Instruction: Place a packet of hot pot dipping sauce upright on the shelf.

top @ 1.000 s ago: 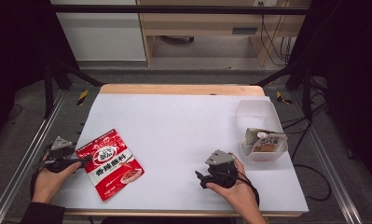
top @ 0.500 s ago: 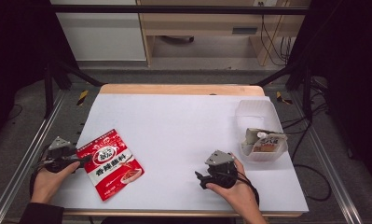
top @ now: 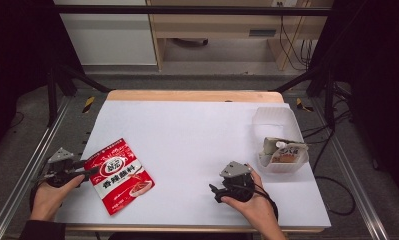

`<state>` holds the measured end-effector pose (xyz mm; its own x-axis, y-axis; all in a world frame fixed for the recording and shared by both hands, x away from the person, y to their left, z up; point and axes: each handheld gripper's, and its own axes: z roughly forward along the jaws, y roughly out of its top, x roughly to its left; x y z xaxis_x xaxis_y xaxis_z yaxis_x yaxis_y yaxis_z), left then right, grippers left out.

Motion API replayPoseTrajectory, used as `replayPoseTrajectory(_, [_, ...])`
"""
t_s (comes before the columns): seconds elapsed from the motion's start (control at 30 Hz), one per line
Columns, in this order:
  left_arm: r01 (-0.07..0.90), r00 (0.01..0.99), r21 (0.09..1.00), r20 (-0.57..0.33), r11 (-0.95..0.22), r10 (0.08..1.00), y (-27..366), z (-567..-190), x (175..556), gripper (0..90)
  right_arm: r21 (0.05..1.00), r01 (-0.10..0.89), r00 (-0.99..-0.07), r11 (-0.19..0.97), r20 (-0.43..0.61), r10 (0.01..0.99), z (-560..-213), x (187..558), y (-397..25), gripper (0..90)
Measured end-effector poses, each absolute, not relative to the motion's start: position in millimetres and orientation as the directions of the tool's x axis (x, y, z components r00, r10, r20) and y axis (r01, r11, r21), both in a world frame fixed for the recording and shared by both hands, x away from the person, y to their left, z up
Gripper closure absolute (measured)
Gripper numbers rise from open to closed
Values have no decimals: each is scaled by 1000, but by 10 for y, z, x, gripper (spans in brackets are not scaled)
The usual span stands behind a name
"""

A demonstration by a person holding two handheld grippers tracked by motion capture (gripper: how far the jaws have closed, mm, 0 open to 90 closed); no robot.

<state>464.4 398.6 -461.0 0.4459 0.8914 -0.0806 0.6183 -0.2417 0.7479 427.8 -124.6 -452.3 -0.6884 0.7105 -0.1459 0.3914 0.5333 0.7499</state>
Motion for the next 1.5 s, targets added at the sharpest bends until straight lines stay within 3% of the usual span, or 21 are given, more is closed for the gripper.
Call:
replayPoseTrajectory(0.27, [638,436,733,-90,-237,895,4004,-4630,4658,431,748,387,-688,539,-155,709,-4512,4275,-1263,147])
replayPoseTrajectory(0.57, [648,441,723,-100,-239,892,4066,-4629,4676,645,748,385,-692,540,-154,705,-4510,4274,-1259,148])
replayPoseTrajectory(0.77, [646,434,713,-49,-273,900,4040,-4643,4733,764,747,381,-695,546,-158,701,-4513,4272,-1238,148])
replayPoseTrajectory(1.17, [657,422,701,-38,-277,906,4029,-4673,4801,872,749,376,-698,545,-159,699,-4512,4269,-1226,147])
replayPoseTrajectory(1.5, [655,422,705,-41,-273,906,4032,-4654,4796,900,750,374,-699,545,-159,698,-4512,4270,-1224,146])
